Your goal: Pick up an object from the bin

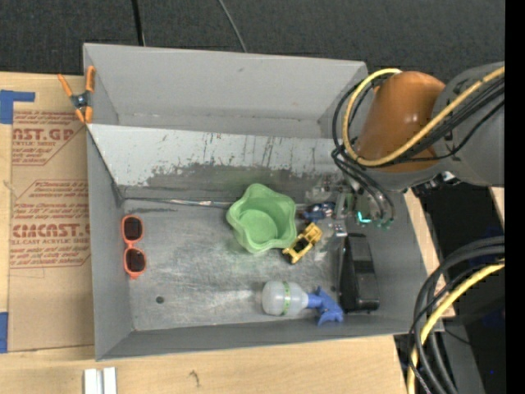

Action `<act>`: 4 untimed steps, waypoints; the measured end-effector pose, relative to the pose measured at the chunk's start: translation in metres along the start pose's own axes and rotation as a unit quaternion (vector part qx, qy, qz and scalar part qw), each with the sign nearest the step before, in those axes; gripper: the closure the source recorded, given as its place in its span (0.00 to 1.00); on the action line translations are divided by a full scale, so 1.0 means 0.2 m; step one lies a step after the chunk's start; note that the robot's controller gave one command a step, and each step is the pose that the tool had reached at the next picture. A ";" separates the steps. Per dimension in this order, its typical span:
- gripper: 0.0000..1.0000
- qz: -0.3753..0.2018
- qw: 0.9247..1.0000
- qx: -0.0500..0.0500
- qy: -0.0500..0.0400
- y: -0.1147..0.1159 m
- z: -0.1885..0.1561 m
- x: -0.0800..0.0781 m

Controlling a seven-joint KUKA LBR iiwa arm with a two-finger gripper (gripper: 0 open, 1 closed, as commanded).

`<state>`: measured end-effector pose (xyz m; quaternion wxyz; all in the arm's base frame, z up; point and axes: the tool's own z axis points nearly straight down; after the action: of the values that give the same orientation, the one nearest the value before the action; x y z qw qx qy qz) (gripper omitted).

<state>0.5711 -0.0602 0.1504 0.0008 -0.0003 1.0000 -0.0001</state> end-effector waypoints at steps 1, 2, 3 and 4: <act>1.00 0.034 0.999 0.000 0.001 -0.01 0.37 0.00; 1.00 0.034 0.999 0.000 0.001 -0.01 0.37 0.00; 1.00 0.050 0.999 0.000 -0.001 0.03 -0.25 -0.03; 1.00 0.050 0.999 0.000 0.000 0.03 -0.25 -0.03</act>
Offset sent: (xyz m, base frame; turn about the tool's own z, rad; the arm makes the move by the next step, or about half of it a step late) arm 0.0000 0.0000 0.0000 0.0000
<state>0.5768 -0.0533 0.1998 0.0013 0.0501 0.9987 0.0001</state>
